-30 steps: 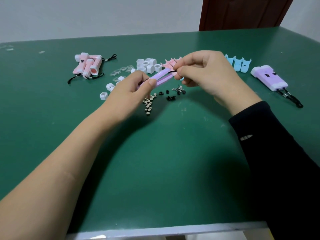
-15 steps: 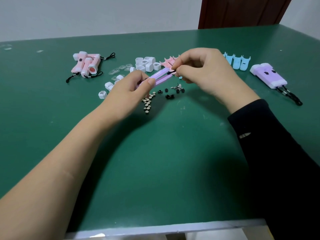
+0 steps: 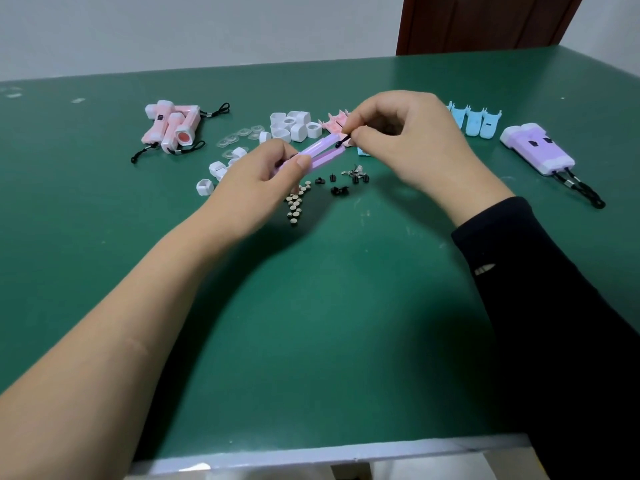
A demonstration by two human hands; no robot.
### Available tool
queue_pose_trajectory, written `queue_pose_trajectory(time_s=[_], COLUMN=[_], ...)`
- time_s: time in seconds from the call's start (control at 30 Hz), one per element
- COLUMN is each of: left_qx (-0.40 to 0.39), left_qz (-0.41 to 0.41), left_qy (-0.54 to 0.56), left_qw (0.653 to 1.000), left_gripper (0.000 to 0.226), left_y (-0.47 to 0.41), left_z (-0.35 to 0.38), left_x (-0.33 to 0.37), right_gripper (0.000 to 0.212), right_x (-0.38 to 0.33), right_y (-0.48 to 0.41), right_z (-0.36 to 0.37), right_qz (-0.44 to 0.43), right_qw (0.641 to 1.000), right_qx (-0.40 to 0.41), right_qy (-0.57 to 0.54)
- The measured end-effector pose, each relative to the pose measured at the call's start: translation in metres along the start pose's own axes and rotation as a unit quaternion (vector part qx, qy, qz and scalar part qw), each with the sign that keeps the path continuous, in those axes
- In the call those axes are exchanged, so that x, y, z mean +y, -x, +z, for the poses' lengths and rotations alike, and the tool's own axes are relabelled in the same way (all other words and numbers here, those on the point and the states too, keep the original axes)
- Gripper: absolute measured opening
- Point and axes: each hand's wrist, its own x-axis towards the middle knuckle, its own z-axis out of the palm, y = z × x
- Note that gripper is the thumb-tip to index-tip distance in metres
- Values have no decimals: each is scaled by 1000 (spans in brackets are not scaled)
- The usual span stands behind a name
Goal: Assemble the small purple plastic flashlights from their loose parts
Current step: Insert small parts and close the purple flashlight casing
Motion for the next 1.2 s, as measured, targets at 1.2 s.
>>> queue_pose_trajectory(time_s=[1.2], left_qx=[-8], left_qz=[-29], left_qy=[2], left_qw=[1000], left_gripper=[18], left_y=[1], left_z=[-3], left_x=[12], right_gripper=[17], right_x=[3], right_y=[1], right_z=[6], right_qz=[92], right_qw=[989], right_qx=[-111], right_qy=[42])
